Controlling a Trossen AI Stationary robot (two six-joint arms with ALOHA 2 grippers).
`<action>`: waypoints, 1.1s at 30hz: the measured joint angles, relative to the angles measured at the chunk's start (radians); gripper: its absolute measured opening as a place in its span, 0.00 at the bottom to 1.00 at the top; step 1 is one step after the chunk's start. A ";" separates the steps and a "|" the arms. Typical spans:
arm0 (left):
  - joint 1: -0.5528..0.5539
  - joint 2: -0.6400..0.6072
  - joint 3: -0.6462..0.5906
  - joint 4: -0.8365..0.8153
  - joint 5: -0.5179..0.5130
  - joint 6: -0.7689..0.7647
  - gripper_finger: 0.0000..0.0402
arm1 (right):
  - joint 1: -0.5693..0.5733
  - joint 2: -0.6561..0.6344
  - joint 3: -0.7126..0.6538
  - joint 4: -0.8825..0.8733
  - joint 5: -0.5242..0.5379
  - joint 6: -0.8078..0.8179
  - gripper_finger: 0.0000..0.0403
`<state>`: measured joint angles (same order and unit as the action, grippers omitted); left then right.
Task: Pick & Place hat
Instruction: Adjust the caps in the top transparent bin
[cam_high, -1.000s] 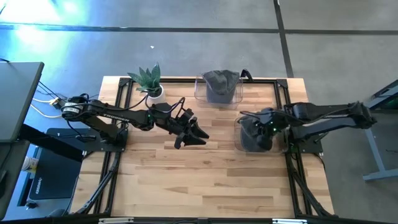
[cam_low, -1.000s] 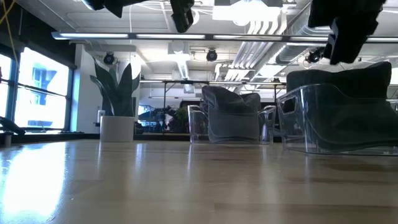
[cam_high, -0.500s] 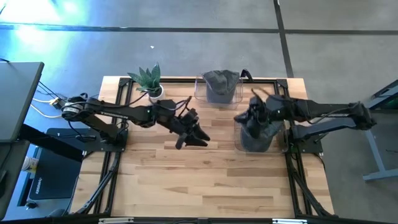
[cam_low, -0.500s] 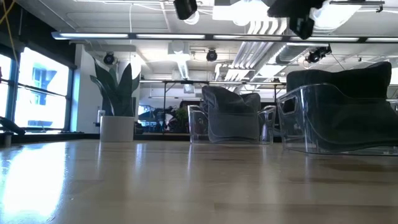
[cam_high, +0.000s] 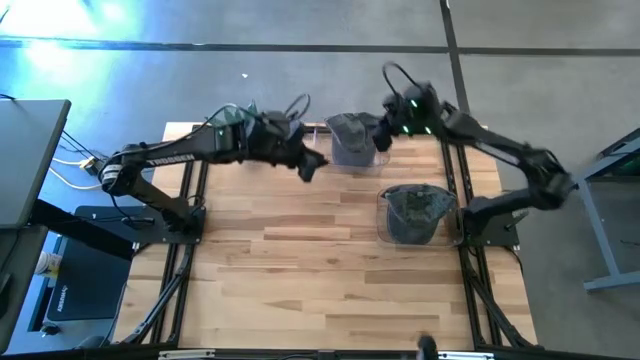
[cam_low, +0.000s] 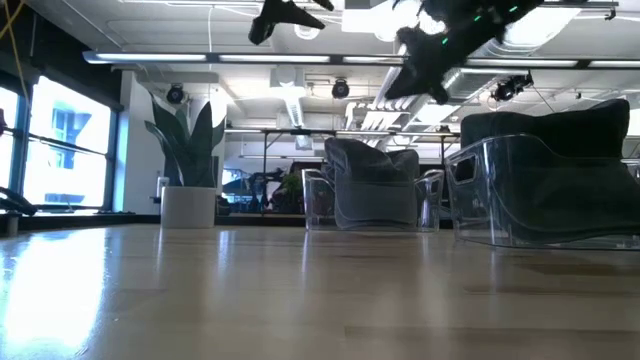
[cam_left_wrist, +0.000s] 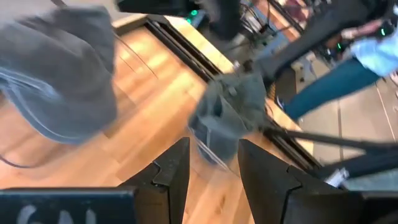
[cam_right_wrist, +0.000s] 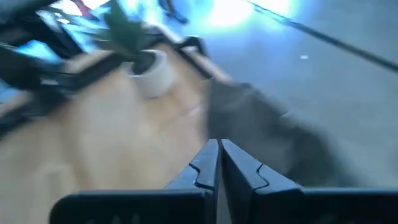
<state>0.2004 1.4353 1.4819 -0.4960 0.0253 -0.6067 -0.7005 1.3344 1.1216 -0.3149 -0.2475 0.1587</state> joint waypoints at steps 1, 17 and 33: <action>0.018 0.000 0.005 0.000 0.006 -0.001 0.33 | -0.029 0.054 0.042 -0.002 -0.001 -0.040 0.02; 0.068 0.023 0.010 0.027 0.016 -0.028 0.32 | -0.168 0.596 0.500 -0.503 -0.099 -0.340 0.01; 0.068 0.023 0.010 0.009 0.022 0.015 0.32 | -0.131 0.450 0.501 -0.534 -0.132 -0.357 0.01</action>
<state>0.2680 1.4578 1.4918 -0.4872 0.0475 -0.5915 -0.8319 1.7842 1.6226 -0.8487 -0.3791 -0.1987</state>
